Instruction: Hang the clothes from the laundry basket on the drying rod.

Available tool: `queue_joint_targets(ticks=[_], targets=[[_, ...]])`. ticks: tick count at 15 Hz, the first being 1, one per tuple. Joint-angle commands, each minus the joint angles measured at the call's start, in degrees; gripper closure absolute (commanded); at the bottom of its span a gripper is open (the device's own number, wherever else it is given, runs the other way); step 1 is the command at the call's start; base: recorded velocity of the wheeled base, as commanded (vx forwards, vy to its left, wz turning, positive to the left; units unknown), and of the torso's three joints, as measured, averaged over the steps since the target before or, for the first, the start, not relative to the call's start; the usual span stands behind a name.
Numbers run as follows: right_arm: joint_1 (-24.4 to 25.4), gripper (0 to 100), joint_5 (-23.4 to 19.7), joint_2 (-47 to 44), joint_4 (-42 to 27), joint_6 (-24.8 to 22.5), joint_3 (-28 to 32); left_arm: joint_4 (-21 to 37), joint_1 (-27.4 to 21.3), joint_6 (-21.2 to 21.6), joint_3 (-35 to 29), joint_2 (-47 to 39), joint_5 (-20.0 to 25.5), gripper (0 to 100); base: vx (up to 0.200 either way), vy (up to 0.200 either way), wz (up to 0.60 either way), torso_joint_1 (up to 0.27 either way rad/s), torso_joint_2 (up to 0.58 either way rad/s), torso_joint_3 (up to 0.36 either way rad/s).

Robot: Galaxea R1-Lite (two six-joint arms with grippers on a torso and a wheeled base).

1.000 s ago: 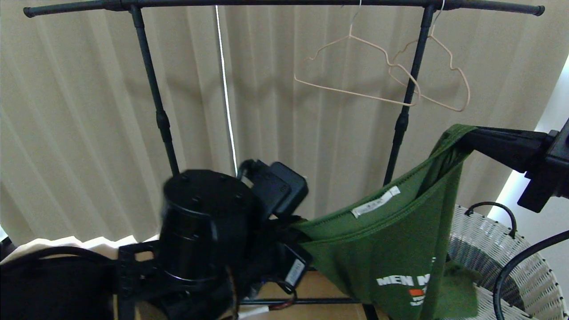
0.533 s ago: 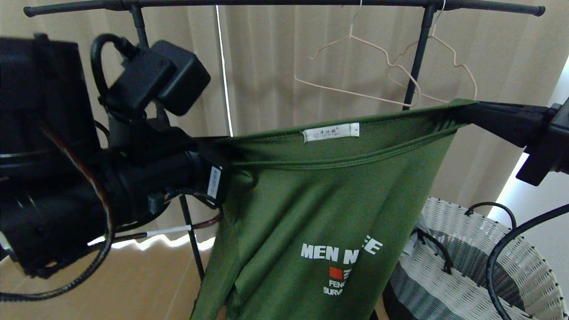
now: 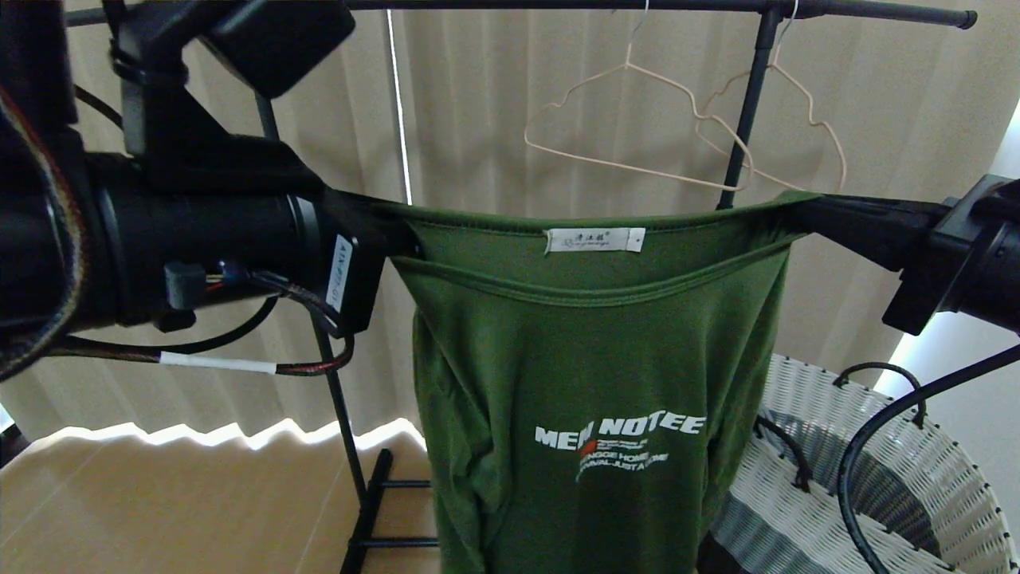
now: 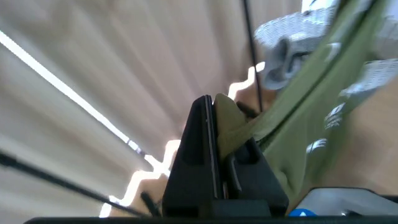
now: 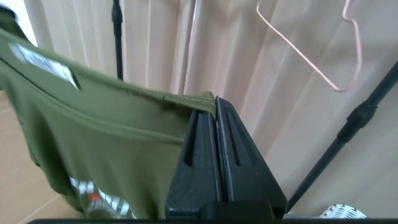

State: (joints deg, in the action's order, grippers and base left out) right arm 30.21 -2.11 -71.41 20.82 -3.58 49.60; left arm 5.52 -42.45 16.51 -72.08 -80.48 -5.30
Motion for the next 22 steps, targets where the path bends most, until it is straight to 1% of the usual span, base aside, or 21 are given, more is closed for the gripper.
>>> queue_joint_targets(ticks=[1,4,6,8,10,12,14,17,20,22], targets=[[0.0,100,0.0,-0.1,0.0,0.0,0.2,0.5,0.6,0.4,-2.4,0.1,0.9,100,0.000,0.000,0.00,0.000,0.00,0.000],[-0.1,100,-0.1,-0.4,0.1,0.2,2.3,0.5,1.2,0.7,-10.4,-2.0,1.0,100,0.000,0.000,0.00,0.000,0.00,0.000],[-0.1,100,-0.1,-1.1,0.1,0.2,4.3,0.5,1.2,0.7,-11.7,-1.9,0.8,100,0.000,0.000,0.00,0.000,0.00,0.000],[-0.1,100,-0.3,-1.2,0.1,0.2,5.1,0.5,1.2,0.7,-9.9,-1.5,0.6,100,0.000,0.000,0.00,0.000,0.00,0.000],[-0.1,100,-0.3,-1.2,0.1,0.2,5.3,0.0,1.1,0.5,-6.7,-0.6,0.6,100,0.000,0.000,0.00,0.000,0.00,0.000],[-0.1,100,-0.3,-2.1,0.1,0.2,6.5,0.0,1.1,0.5,-5.5,0.7,0.6,100,0.000,0.000,0.00,0.000,0.00,0.000],[-0.1,100,-0.2,-3.3,0.2,1.7,6.8,0.0,1.1,0.5,-5.4,0.8,0.6,100,0.000,0.000,0.00,0.000,0.00,0.000],[-0.1,100,0.0,-5.3,2.6,1.7,6.6,0.0,1.3,0.3,-4.2,0.7,0.6,100,0.000,0.000,0.00,0.000,0.00,0.000],[-0.7,100,0.4,-4.9,3.3,1.7,5.5,-0.1,2.4,0.0,-4.5,0.2,0.6,100,0.000,0.000,0.00,0.000,0.00,0.000],[-1.1,100,0.1,-2.9,2.5,1.6,4.8,-0.1,4.0,-0.1,-4.6,-0.7,0.6,100,0.000,0.000,0.00,0.000,0.00,0.000]])
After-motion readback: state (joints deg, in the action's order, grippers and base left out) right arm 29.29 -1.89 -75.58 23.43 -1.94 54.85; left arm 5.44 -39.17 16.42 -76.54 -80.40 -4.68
